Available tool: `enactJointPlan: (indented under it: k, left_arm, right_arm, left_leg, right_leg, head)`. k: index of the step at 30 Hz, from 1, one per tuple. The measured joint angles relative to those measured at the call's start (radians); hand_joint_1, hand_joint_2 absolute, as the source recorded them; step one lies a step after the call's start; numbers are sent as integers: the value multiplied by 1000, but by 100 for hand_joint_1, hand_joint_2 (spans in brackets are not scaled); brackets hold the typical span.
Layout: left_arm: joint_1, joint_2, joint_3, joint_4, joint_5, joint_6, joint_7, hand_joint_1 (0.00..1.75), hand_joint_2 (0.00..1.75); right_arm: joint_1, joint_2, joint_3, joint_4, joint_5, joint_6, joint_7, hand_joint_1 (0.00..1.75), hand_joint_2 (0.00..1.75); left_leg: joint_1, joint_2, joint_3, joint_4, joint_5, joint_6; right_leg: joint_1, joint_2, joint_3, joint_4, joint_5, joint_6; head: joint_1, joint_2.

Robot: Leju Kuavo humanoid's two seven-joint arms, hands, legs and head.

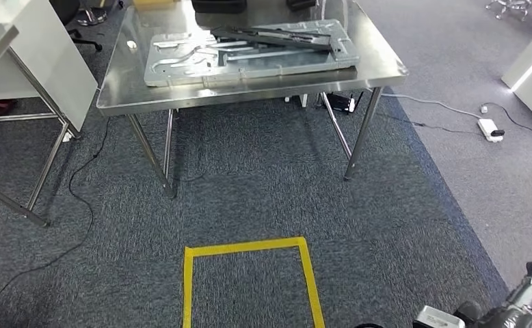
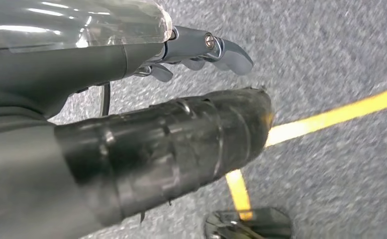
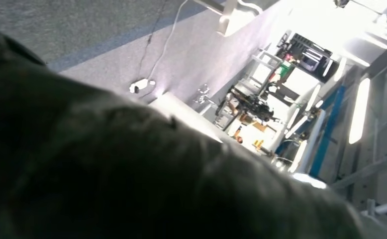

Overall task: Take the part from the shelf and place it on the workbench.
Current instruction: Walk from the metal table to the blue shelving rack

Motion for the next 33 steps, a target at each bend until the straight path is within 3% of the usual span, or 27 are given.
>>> enactJointPlan:
  k: [1, 2, 3, 4, 6, 8, 9, 11, 12, 13, 16, 17, 18, 19, 21, 23, 24, 26, 28, 30, 32, 33]
  left_arm:
    - [1, 0, 0, 0, 0, 0, 0, 0, 0]
    - [1, 0, 0, 0, 0, 0, 0, 0, 0]
    - [1, 0, 0, 0, 0, 0, 0, 0, 0]
    - [1, 0, 0, 0, 0, 0, 1, 0, 0]
    - [0, 0, 0, 0, 0, 1, 1, 0, 0]
    - [-1, 0, 1, 0, 0, 1, 0, 0, 0]
    - [-2, 0, 2, 0, 0, 2, 0, 0, 0]
    - [-1, 0, 3, 0, 0, 2, -1, 0, 0]
    - [-1, 0, 4, 0, 0, 2, -2, 0, 0]
    - [0, -1, 5, 0, 0, 2, -2, 0, 0]
    - [-1, -1, 10, 0, 0, 2, -4, 0, 0]
    - [0, -1, 13, 0, 0, 2, -4, 0, 0]
    - [0, -1, 16, 0, 0, 2, -4, 0, 0]
    - [0, -1, 19, 0, 0, 1, -4, 0, 0]
    - [0, -3, 23, 0, 0, 1, -4, 0, 0]
    - [-1, -5, 25, 0, 0, 1, -4, 0, 0]
    - [-1, -5, 25, 0, 0, 1, -4, 0, 0]
    - [-2, -6, 26, 0, 0, 1, -4, 0, 0]
    - [-1, -6, 27, 0, 0, 2, -4, 0, 0]
    - [0, -6, 29, 0, 0, 2, -3, 0, 0]
    - [0, -7, 29, 0, -1, 2, -3, 0, 0]
    - [-1, -7, 29, 0, -1, 2, -3, 0, 0]
  right_arm:
    - [1, 1, -1, 0, 0, 0, 0, 0, 0]
    - [2, 3, -2, 0, 0, 0, 0, 0, 0]
    - [3, 4, -4, 0, 0, 0, 1, 0, 0]
    - [4, 5, -6, 0, 1, 0, 4, 0, 0]
    - [6, 8, -15, 0, 0, 5, 12, 0, 0]
    - [7, 11, -28, 1, -10, 21, 20, 0, 0]
    - [7, 12, -36, 2, -21, 36, 22, 0, 0]
    - [7, 15, -59, 9, -50, 75, 24, 0, 0]
    - [6, 17, -76, 17, -64, 97, 23, 0, 0]
    - [5, 20, -96, 26, -75, 118, 21, 0, 0]
    - [-6, 37, -186, 72, -87, 181, 2, 0, 0]
    - [-12, 45, -221, 92, -88, 200, -3, 0, 0]
    - [-19, 50, -252, 111, -89, 213, -4, 0, 0]
    - [-27, 55, -283, 134, -91, 225, -2, 0, 0]
    - [-46, 61, -347, 184, -96, 245, 1, 0, 0]
    - [-69, 66, -414, 242, -106, 266, -2, 0, 0]
    - [-81, 69, -447, 274, -112, 276, -5, 0, 0]
    - [-99, 74, -515, 337, -121, 293, -12, 0, 0]
    - [-112, 79, -567, 383, -125, 302, -19, 0, 0]
    - [-122, 85, -595, 416, -126, 306, -23, 0, 0]
    - [-128, 88, -611, 441, -126, 305, -21, 0, 0]
    - [-130, 89, -618, 451, -126, 305, -18, 0, 0]
  left_leg:
    - [1, 0, -13, 61, -36, -3]
    - [2, 0, -16, 105, -50, -6]
    - [3, 0, -4, 119, -43, -8]
    - [3, 0, 25, 96, -19, -9]
    - [3, 0, 122, -34, 22, -5]
    - [-1, -2, 190, -146, 21, 5]
    - [-4, -3, 199, -168, 13, 11]
    - [-4, -1, 190, -173, 21, 27]
    - [-2, 1, 185, -175, 29, 36]
    - [0, 3, 178, -178, 39, 45]
    - [0, 8, 143, -178, 67, 61]
    - [-1, 9, 130, -176, 76, 62]
    - [-1, 9, 117, -173, 84, 61]
    - [-1, 9, 104, -169, 91, 60]
    - [-1, 8, 82, -159, 103, 55]
    - [-4, 8, 67, -151, 114, 46]
    - [-4, 8, 63, -150, 120, 40]
    - [-5, 8, 57, -150, 131, 27]
    - [-3, 4, 44, -124, 101, 15]
    - [-1, 1, 12, -30, 16, 6]
    - [1, 1, -18, 91, -53, 1]
    - [1, 1, -17, 121, -58, -1]
  right_leg:
    - [1, 0, -14, 2, 9, -1]
    - [2, -1, -28, 5, 18, 0]
    - [2, -1, -42, 10, 27, 1]
    - [2, -1, -56, 16, 33, 4]
    - [2, 0, -80, 33, 43, 11]
    - [4, -1, -95, 48, 53, 22]
    - [5, -1, -99, 52, 58, 28]
    - [5, -1, -101, 53, 68, 40]
    - [4, 0, -105, 61, 59, 46]
    - [3, 3, -114, 82, 33, 51]
    - [-3, 6, -156, 234, -101, 62]
    - [-4, 6, -161, 282, -123, 64]
    - [-4, 6, -153, 303, -121, 65]
    - [-5, 6, -128, 290, -100, 64]
    - [-4, 6, -38, 177, -53, 58]
    - [1, 6, 39, 54, -48, 49]
    - [4, 6, 54, 23, -54, 46]
    - [5, 5, 49, 8, -50, 35]
    - [0, 2, 36, 3, -34, 17]
    - [0, -1, 18, 1, -19, 3]
    - [3, -1, -5, 4, -4, -1]
    - [4, -1, -17, 8, 3, 0]
  head:
    - [0, 0]
    - [0, 0]
    - [0, 0]
    - [0, 0]
    - [-1, 0]
    - [0, 0]
    - [0, 0]
    - [1, 0]
    - [1, 0]
    - [2, 0]
    - [3, 0]
    - [3, 0]
    - [3, 0]
    - [3, 0]
    - [3, 0]
    - [2, 0]
    - [2, 0]
    - [2, 0]
    - [1, 0]
    - [-1, 0]
    - [-1, 0]
    - [-2, 0]
